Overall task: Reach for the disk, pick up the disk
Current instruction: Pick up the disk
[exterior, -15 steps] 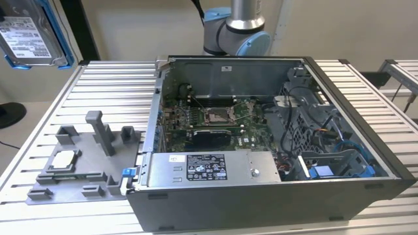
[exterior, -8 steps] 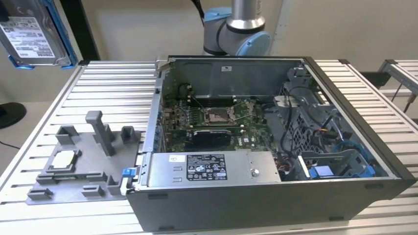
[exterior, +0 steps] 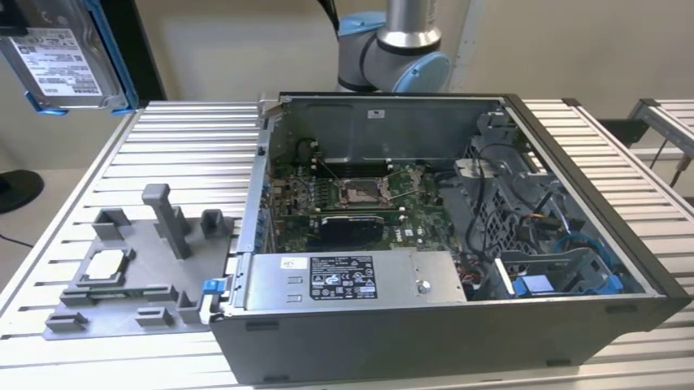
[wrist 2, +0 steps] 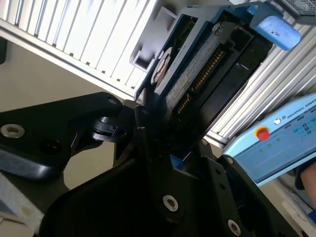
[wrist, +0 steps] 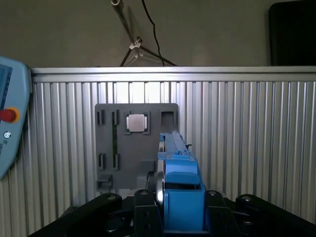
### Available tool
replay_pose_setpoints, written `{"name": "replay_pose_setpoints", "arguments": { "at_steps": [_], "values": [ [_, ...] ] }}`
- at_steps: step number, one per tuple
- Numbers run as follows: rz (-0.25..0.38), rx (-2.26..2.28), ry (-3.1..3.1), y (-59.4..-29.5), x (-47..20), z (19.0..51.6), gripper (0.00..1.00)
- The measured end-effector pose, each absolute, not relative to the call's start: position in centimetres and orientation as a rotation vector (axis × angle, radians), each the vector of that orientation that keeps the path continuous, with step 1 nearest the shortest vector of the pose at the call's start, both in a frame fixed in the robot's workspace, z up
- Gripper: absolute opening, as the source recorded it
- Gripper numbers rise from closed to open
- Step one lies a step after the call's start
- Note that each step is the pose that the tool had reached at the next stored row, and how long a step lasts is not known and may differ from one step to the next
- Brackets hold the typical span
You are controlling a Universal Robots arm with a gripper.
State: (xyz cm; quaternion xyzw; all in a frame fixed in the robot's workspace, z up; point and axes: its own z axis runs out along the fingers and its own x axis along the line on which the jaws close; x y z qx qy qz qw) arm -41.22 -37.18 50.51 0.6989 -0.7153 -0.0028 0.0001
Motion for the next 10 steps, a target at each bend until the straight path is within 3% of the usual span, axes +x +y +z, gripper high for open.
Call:
{"name": "replay_pose_setpoints", "arguments": {
  "at_steps": [10],
  "values": [
    [-0.009,2.195,-2.247,-37.2,-39.5,50.5,0.00]
  ]
}}
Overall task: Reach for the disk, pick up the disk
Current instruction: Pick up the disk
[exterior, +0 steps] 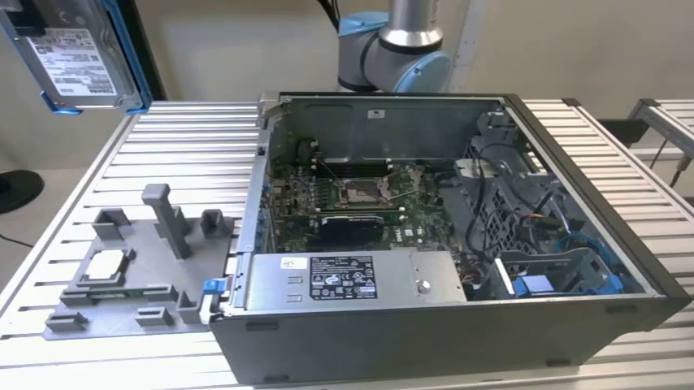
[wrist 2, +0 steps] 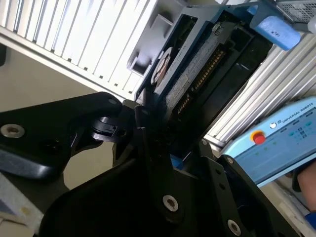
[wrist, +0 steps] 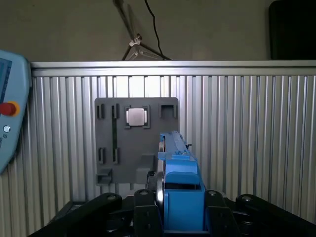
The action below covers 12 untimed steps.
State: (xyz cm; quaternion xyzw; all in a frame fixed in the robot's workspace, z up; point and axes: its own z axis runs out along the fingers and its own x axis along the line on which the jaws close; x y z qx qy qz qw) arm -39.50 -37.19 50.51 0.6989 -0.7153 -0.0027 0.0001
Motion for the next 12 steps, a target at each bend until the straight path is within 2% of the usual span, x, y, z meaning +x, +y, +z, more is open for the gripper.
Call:
{"name": "replay_pose_setpoints", "arguments": {
  "at_steps": [12],
  "values": [
    [-0.009,2.195,-2.247,-37.2,-35.5,50.5,0.00]
  ]
}}
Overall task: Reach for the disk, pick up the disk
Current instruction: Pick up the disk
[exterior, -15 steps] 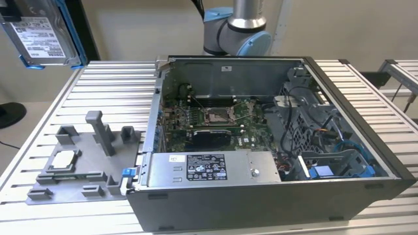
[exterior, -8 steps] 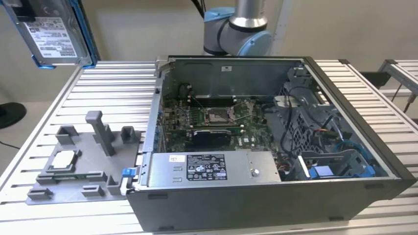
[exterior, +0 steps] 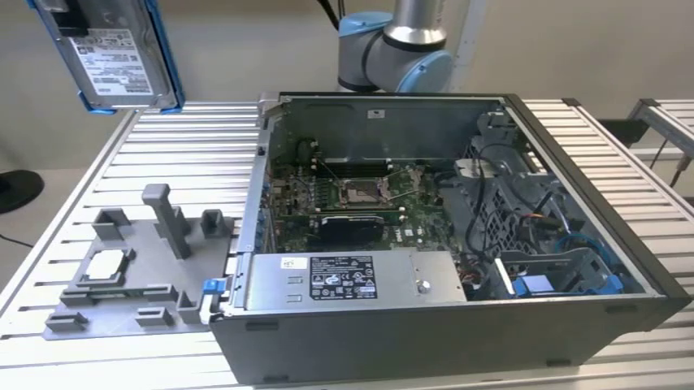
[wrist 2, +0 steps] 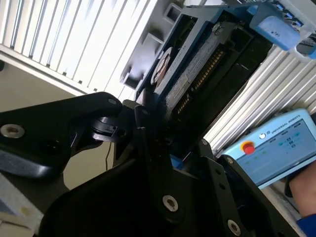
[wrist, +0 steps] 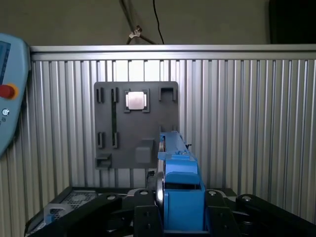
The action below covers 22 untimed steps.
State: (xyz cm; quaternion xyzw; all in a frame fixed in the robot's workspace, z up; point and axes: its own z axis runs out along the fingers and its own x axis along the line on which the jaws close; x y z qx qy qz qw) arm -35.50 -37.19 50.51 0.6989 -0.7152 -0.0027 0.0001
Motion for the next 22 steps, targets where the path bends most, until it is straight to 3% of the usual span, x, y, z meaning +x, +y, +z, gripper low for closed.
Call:
{"name": "replay_pose_setpoints", "arguments": {
  "at_steps": [22],
  "values": [
    [-0.009,2.195,-2.247,-37.2,-29.1,50.5,0.00]
  ]
}}
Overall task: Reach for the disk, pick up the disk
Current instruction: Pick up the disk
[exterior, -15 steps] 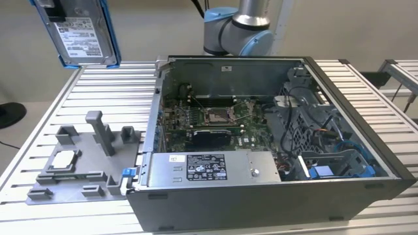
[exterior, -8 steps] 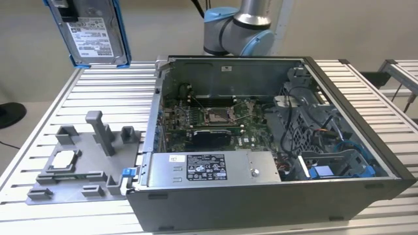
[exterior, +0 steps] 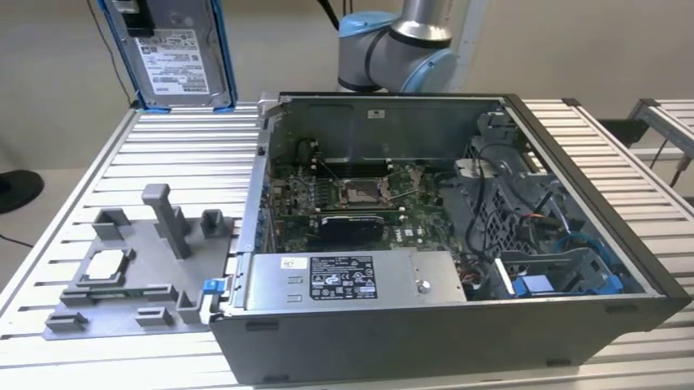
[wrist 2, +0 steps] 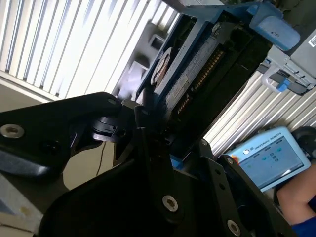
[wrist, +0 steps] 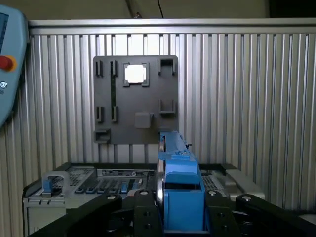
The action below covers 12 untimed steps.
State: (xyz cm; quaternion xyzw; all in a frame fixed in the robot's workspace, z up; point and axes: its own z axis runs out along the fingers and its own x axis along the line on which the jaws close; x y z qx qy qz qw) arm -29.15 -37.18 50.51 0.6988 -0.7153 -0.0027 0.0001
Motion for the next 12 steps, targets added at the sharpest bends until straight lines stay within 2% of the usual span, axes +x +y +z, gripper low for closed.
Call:
{"name": "replay_pose_setpoints", "arguments": {
  "at_steps": [12],
  "values": [
    [-0.009,2.195,-2.247,-37.2,-25.7,50.5,0.00]
  ]
}}
